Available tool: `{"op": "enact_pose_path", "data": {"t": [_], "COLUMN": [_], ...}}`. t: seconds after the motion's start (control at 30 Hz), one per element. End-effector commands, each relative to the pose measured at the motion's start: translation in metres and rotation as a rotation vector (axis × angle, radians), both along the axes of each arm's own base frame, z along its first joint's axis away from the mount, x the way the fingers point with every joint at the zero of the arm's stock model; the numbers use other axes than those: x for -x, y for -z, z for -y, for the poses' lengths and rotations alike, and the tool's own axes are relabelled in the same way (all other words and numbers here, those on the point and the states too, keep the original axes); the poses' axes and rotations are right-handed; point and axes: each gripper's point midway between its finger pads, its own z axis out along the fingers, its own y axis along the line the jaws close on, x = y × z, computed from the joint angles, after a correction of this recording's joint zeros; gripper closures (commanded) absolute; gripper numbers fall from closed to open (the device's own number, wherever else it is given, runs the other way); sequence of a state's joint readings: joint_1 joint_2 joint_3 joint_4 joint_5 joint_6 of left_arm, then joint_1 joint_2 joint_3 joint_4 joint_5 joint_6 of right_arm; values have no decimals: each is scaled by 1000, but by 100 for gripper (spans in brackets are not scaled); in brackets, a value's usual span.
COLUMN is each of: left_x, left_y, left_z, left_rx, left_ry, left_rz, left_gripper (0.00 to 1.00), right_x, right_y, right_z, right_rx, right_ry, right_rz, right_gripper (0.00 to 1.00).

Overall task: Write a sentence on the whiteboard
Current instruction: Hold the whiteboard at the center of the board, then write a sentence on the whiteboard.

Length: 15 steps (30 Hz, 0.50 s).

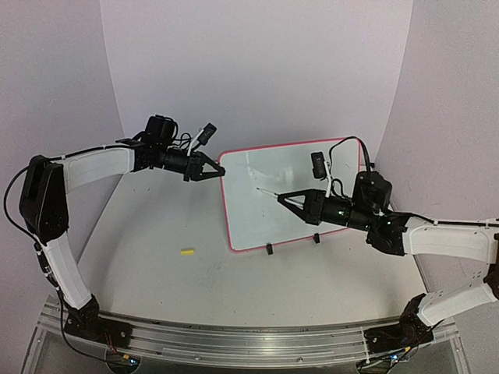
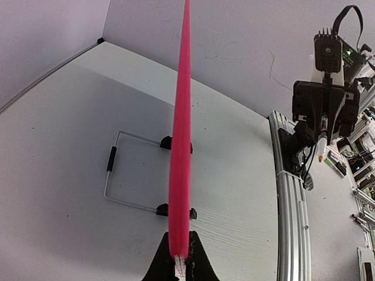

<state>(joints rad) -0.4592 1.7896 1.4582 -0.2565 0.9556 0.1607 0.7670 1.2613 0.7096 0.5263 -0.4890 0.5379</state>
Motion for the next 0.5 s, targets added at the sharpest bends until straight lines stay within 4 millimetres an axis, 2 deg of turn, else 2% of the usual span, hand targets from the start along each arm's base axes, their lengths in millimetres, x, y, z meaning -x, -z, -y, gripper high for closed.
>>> {"op": "enact_pose_path", "data": {"t": [0.0,0.17,0.47], "left_x": [7,10,12], "left_y": [1,0,3], "left_z": [-7,-8,-9], "left_rx": [-18,-12,-6], "left_ry": [-17,-19,-17], "left_rz": [48,55,52], "left_gripper": [100,100,100], "right_x": [-13,-23,-42], "right_y": [-34,-26,-31], "right_z": [-9,-22,-45], "right_rx": [-79,-74,-129], "right_ry": [11,0,-51], "right_rz": [119,88,121], "right_gripper": [100,100,100]}}
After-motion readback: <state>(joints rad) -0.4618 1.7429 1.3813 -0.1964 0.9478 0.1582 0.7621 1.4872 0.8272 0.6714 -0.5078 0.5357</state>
